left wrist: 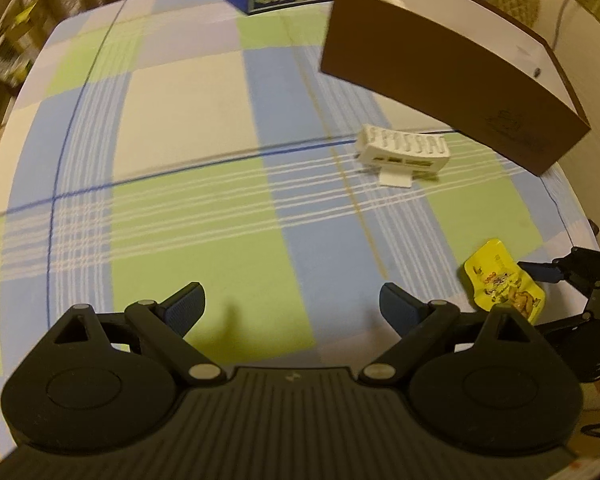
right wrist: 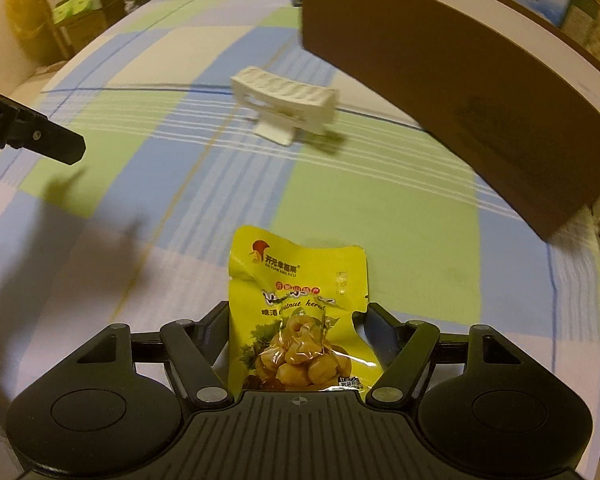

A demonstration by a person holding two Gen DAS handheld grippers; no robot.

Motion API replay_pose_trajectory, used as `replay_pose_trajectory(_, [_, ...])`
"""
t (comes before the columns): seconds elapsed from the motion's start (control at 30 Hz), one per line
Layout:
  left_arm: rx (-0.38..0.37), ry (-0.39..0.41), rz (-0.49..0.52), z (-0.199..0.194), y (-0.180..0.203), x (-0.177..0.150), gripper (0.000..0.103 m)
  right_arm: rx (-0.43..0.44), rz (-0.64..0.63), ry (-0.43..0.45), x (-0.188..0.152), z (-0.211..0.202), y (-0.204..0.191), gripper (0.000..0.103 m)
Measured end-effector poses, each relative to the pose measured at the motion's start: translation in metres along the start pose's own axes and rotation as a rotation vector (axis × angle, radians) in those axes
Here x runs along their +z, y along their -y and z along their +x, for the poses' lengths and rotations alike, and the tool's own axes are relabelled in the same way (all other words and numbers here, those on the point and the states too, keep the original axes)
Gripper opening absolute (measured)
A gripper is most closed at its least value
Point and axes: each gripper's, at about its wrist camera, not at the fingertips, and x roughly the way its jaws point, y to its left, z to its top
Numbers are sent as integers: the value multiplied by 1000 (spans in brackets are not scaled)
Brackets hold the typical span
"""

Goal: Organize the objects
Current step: 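Grasp the white pill blister pack with the left tool while the right tool holds the snack bag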

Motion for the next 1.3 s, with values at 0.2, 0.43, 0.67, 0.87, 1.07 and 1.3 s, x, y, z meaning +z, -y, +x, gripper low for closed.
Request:
replay_pose_trajectory(0.2, [-25,41,106,15,24,15,92,-36,69,13,-7,-6,27,69])
replay_pose_trajectory(0.43, [-53,106,345,43,58,45,92,-87,170,26,-17,-16,66,69])
replay_pose_trajectory(0.67, [-74,166,572,72,88,74,92,-124,246,38,-32,-27,94,69])
replay_pose_trajectory(0.87, [-78,121,661,98,102,86,80,-128,265,55,-37,-31,100,69])
replay_pose_trajectory(1.07, [-102,61,600,104,99,89,52,-128,270,62,-37,-30,100,69])
replay_pose_trajectory(1.3, [-152,2,474,98,97,87,24,-127,260,59,-37,-29,102,69])
